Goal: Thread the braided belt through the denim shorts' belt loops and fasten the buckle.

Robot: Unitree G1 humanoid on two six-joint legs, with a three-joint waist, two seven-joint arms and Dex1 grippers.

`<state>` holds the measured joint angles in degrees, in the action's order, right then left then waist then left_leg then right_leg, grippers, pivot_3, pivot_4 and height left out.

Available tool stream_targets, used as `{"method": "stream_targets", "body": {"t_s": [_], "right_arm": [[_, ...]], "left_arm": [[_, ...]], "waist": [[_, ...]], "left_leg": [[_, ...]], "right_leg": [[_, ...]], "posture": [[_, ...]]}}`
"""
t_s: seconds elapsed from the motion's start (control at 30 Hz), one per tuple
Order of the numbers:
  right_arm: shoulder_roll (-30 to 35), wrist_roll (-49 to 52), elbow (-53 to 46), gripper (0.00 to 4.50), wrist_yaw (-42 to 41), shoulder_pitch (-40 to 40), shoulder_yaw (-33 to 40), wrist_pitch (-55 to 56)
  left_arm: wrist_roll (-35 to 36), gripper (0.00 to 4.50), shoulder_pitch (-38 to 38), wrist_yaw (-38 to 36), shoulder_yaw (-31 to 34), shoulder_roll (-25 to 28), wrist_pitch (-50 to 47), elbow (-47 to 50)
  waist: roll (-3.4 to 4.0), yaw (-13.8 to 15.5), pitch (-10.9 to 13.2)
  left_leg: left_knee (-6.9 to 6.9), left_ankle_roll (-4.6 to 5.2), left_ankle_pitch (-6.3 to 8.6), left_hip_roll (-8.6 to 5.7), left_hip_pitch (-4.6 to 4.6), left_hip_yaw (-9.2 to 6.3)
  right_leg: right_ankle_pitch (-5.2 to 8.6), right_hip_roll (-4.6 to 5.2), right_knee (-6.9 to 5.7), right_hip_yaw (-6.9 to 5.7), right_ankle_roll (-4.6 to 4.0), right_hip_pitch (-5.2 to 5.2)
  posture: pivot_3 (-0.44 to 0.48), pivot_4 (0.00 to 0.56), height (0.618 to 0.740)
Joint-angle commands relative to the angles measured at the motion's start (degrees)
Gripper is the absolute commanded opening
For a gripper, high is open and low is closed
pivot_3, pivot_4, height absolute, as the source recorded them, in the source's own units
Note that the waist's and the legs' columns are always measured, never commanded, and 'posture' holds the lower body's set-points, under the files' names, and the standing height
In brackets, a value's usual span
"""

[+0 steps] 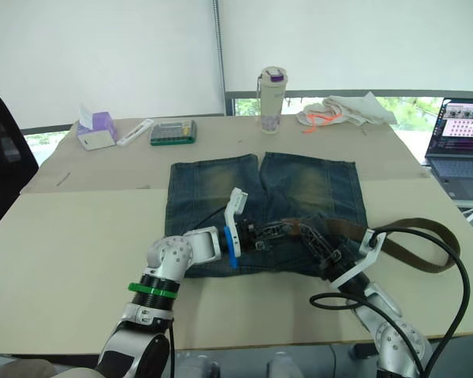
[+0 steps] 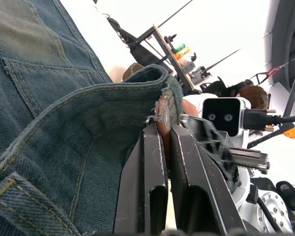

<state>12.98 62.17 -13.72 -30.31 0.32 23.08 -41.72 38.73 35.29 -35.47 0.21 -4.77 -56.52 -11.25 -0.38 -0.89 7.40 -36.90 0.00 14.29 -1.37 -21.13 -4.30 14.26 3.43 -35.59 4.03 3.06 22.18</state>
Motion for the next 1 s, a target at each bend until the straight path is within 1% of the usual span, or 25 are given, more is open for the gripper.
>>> {"method": "stream_targets", "body": {"t_s": [0.03,0.17,0.23,0.27,0.37,0.43,0.47,0.53,0.6,0.63,0.7,0.83,0.93,1.0], "right_arm": [[-0.2,1.8,-1.7,0.04,-0.3,-0.4,0.0,1.3],[-0.7,1.9,-1.9,0.04,0.3,-0.6,-0.2,1.4],[-0.8,2.0,-2.0,0.00,0.6,-0.6,-0.3,1.2],[-0.8,2.2,-1.9,0.00,0.9,-0.6,-0.3,1.0],[-0.7,2.5,-1.6,0.00,1.7,-0.8,0.0,0.6],[0.1,3.1,-0.9,0.00,2.3,-1.2,0.7,-0.1],[0.8,3.5,-0.5,0.00,2.5,-1.4,1.0,-0.6],[2.4,4.2,0.1,0.00,3.0,-1.7,1.1,-1.7],[5.0,3.0,0.0,0.00,2.4,-1.4,-0.3,-2.9],[6.1,2.3,-0.1,0.00,2.1,-1.3,-1.2,-3.5],[7.2,1.6,0.4,0.00,4.1,-1.9,-2.1,-4.9],[7.5,2.1,0.6,0.00,7.8,-3.4,-3.1,-7.0],[7.1,3.2,0.2,0.00,10.4,-4.6,-3.2,-8.6],[6.1,6.2,0.0,0.00,11.3,-5.4,-1.8,-8.7]], "left_arm": [[1.3,0.00,0.7,-0.2,0.4,-0.5,-0.2,0.4],[1.7,0.00,0.6,-0.8,0.5,-0.4,-0.1,0.5],[0.9,0.77,0.5,0.1,0.9,-0.5,1.3,0.4],[0.9,1.04,0.5,-0.4,0.9,-0.1,1.7,0.7],[0.4,2.05,0.2,-1.0,0.6,0.8,2.8,2.0],[-1.8,2.78,-0.4,-1.7,-1.1,3.0,5.0,3.4],[-3.2,3.05,-0.9,-2.7,-2.6,4.9,6.4,4.4],[-3.6,3.74,-1.4,-4.0,-3.0,6.9,7.8,5.5],[-3.2,4.44,-1.6,-5.1,-2.7,8.6,8.3,6.4],[-4.1,4.48,-1.9,-6.0,-3.3,10.1,9.3,6.8],[-6.8,4.48,-2.6,-7.9,-5.5,13.3,12.3,7.7],[-11.6,4.48,-4.2,-11.0,-9.4,18.0,17.8,8.6],[-13.5,4.48,-5.4,-12.4,-11.1,19.6,20.8,9.1],[-14.3,4.48,-6.0,-12.8,-12.2,19.5,22.1,8.8]], "waist": [[0.00,0.0,0.0],[0.00,0.0,0.0],[0.00,0.0,0.0],[0.00,0.0,0.0],[0.00,0.0,0.0],[0.00,-0.1,0.0],[0.00,-0.1,0.0],[0.03,-0.1,0.0],[0.02,-0.1,0.0],[0.02,-0.1,0.0],[0.02,-0.1,0.0],[0.03,0.0,0.0],[0.03,0.0,0.0],[0.02,0.0,0.0]], "left_leg": [[0.00,0.00,0.00,0.00,0.00,0.00],[0.01,0.00,0.00,0.00,-0.01,0.00],[0.00,0.00,0.00,0.00,-0.01,0.00],[0.01,0.00,0.00,0.00,-0.01,0.00],[0.01,0.00,0.00,0.00,-0.01,0.00],[0.01,0.00,0.00,0.01,0.00,0.00],[0.01,0.00,0.00,0.01,-0.01,0.00],[0.02,0.00,0.00,0.01,0.00,0.00],[0.03,0.00,0.00,0.01,0.01,0.00],[0.03,0.00,0.00,0.01,0.01,0.00],[0.03,0.00,0.00,0.00,0.00,0.01],[0.03,0.00,0.00,0.01,0.00,0.00],[0.04,0.00,0.00,0.04,0.00,-0.01],[0.04,0.00,0.00,0.05,0.00,-0.04]], "right_leg": [[0.00,0.00,0.00,0.00,0.00,0.00],[0.00,0.00,0.01,0.00,0.00,0.01],[0.00,0.00,0.01,0.00,0.00,0.00],[0.00,0.00,0.01,0.00,0.00,0.01],[0.00,0.00,0.01,0.00,0.00,0.01],[0.00,0.00,0.01,0.00,0.00,0.01],[0.00,-0.01,0.01,0.00,0.00,0.01],[-0.01,0.00,0.01,0.01,-0.01,0.01],[0.00,0.00,0.00,0.01,-0.02,0.01],[0.00,-0.01,0.02,0.00,-0.02,0.01],[0.00,0.00,0.03,0.01,-0.02,0.01],[0.00,0.00,0.05,0.01,-0.03,0.00],[-0.01,0.00,0.06,0.01,-0.04,0.01],[-0.01,0.00,0.06,0.01,-0.04,0.01]], "posture": [[0.000,0.150,0.740],[0.000,0.150,0.740],[0.000,0.150,0.740],[0.000,0.150,0.740],[0.000,0.150,0.740],[0.000,0.150,0.740],[0.000,0.150,0.740],[0.000,0.150,0.740],[0.000,0.150,0.740],[0.000,0.150,0.740],[0.000,0.150,0.740],[0.000,0.150,0.740],[0.000,0.150,0.740],[0.000,0.150,0.740]]}}
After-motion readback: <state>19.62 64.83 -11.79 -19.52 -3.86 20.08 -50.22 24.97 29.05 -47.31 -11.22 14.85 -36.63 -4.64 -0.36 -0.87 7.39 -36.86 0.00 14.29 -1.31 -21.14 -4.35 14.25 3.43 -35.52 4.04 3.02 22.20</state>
